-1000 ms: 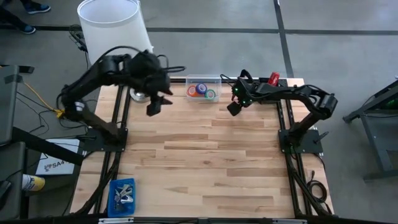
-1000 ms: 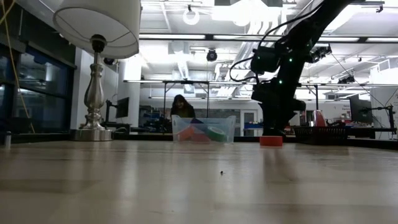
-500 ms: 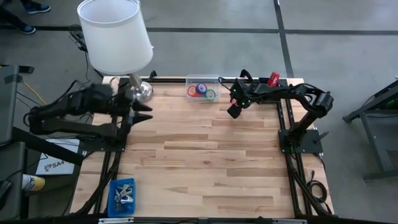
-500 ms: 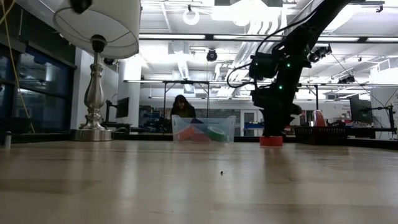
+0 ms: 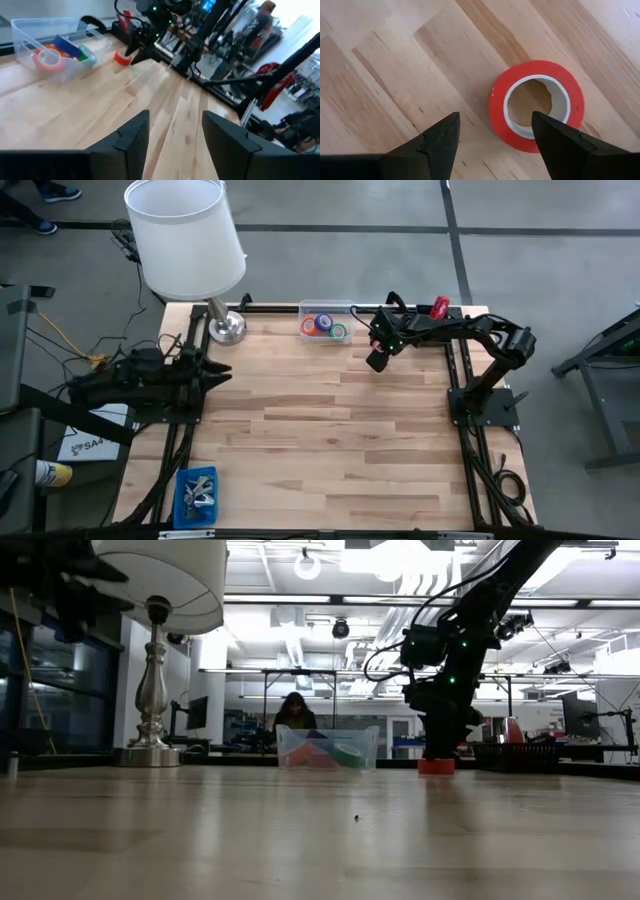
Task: Pick and place Stapler, Stapler remover, tape
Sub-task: Put the red tape into the transparent bin
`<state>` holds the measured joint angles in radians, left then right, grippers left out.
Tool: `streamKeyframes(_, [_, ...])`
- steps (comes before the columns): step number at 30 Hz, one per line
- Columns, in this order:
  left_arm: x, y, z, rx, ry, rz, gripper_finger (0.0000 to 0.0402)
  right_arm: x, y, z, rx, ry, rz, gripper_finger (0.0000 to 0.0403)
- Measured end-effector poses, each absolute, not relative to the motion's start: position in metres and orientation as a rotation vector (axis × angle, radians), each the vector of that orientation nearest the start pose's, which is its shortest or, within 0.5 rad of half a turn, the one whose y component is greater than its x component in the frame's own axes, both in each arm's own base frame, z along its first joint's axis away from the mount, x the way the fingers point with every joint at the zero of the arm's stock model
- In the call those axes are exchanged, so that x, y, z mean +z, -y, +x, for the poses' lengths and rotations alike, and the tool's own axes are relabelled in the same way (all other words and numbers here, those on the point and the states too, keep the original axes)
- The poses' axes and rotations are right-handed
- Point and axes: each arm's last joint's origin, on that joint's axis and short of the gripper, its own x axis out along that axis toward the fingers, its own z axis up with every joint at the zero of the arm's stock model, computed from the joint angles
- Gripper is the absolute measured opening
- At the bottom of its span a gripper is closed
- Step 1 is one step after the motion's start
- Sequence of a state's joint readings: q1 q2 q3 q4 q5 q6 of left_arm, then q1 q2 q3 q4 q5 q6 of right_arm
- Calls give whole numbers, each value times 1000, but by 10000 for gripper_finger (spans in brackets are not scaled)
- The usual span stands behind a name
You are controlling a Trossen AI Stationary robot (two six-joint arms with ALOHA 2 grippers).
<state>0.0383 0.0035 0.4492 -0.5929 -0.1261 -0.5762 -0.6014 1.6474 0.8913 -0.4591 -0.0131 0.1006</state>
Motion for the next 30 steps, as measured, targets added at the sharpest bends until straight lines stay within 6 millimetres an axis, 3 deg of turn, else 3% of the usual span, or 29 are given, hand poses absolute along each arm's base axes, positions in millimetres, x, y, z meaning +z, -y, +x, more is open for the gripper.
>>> streamKeyframes(7, [211, -6, 76, 201, -139, -530, 177, 151, 161, 244, -542, -1159, 464, 239])
streamKeyframes(14, [174, -6, 92, 166, -120, -531, 177, 151, 156, 247, -523, -1171, 450, 239])
streamKeyframes(30, [171, -6, 95, 154, -130, -365, 177, 149, 152, 244, -359, -1259, 257, 232])
